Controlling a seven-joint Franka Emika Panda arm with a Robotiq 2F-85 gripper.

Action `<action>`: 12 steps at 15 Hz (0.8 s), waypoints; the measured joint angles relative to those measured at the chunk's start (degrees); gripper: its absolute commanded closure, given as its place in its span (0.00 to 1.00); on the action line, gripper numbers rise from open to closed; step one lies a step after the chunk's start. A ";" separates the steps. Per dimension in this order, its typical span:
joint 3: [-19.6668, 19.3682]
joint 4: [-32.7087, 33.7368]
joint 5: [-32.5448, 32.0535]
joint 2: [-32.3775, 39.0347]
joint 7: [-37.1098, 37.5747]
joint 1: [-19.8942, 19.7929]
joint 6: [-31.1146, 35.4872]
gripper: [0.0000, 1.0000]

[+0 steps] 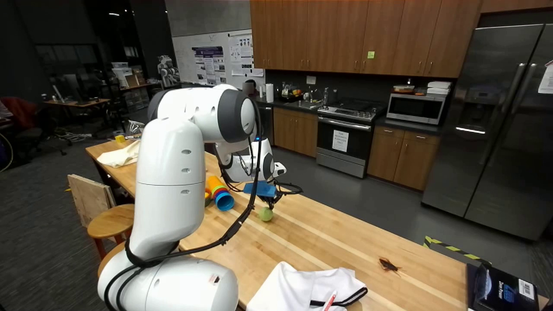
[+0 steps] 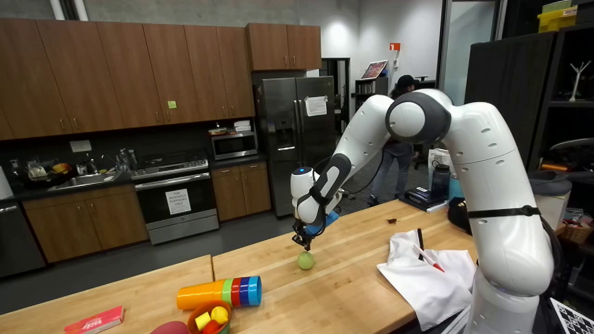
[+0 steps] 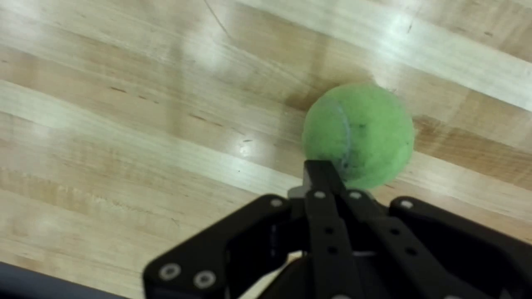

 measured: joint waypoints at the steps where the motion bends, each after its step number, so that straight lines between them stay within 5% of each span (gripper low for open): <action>1: 0.49 -0.87 0.72 -0.84 -0.06 -0.28 -0.04 1.00; 4: 1.62 -2.61 2.47 -3.36 -0.16 -1.08 -0.02 0.95; 5: 2.10 -2.77 3.35 -4.16 -0.27 -1.41 0.07 0.73; 6: 2.73 -2.78 4.53 -5.03 -0.55 -1.78 0.31 0.70; 7: 3.57 -2.67 6.29 -5.89 -1.21 -2.20 0.64 0.70; 8: 4.96 -2.36 9.13 -6.65 -2.60 -2.75 0.89 0.91; 10: 8.37 -1.09 15.09 -7.54 -7.27 -3.99 0.85 0.78; 11: 9.24 -0.64 16.04 -7.66 -8.00 -4.13 0.83 0.47; 12: 9.64 -0.48 16.19 -7.66 -8.07 -4.13 0.83 0.45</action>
